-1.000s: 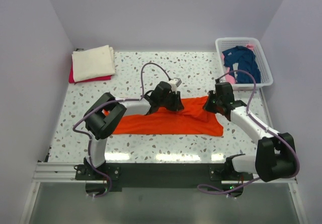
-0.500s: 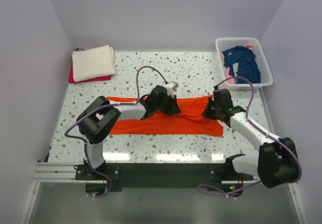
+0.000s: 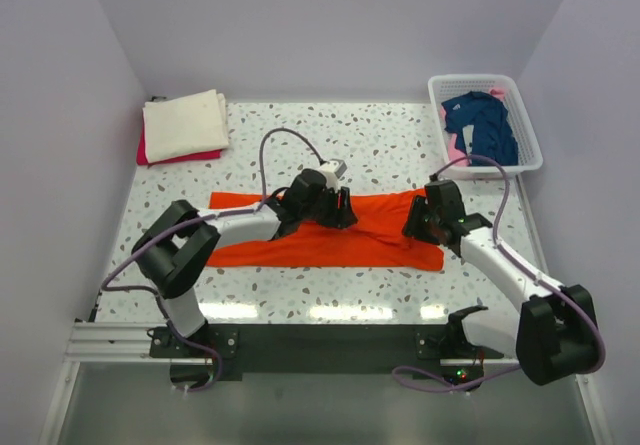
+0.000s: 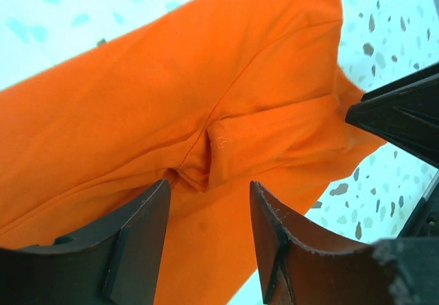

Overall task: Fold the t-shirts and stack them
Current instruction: Fold the tshirt

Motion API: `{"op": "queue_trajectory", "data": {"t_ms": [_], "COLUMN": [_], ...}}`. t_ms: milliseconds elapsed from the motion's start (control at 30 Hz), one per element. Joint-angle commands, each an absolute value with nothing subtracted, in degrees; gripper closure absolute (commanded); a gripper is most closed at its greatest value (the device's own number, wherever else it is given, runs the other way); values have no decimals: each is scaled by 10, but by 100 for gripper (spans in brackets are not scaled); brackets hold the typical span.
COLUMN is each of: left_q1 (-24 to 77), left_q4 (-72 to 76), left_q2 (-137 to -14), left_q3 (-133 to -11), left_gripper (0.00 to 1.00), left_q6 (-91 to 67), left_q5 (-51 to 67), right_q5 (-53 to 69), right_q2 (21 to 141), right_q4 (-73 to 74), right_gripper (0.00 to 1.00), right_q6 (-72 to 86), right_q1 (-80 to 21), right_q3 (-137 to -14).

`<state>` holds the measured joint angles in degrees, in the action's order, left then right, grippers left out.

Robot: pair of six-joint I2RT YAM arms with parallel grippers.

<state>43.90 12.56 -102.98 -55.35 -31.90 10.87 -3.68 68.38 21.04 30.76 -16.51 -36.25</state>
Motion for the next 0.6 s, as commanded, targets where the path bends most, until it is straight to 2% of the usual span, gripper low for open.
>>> {"op": "queue_trajectory", "data": {"t_ms": [0,133,167,233,333,567], "left_q1": [438,418,410,379,338,303], "left_q4": [90,-50,-80,-140,-171,-206], "left_q2": [-942,-909,-910,-919,-932,-977], "left_q3": [-555,-572,-579,-595,-594,-622], "left_gripper": [44,46,52,55,60,60], "left_q6": [-308,-341,-351,-365,-369,-357], "left_q5": [39,-111,-130,-159,-157,-169], "right_q5": [-60,-60,-68,-88,-92,-90], "right_q2": [642,670,682,718,800,966], "right_q4": [246,242,238,230,218,196], "right_gripper": [51,53,53,55,57,60], "right_q6": [296,294,294,294,290,265], "right_q1": [-168,-199,-228,-262,-310,-370], "right_q3": [-423,-464,-485,-510,-566,-705]}}
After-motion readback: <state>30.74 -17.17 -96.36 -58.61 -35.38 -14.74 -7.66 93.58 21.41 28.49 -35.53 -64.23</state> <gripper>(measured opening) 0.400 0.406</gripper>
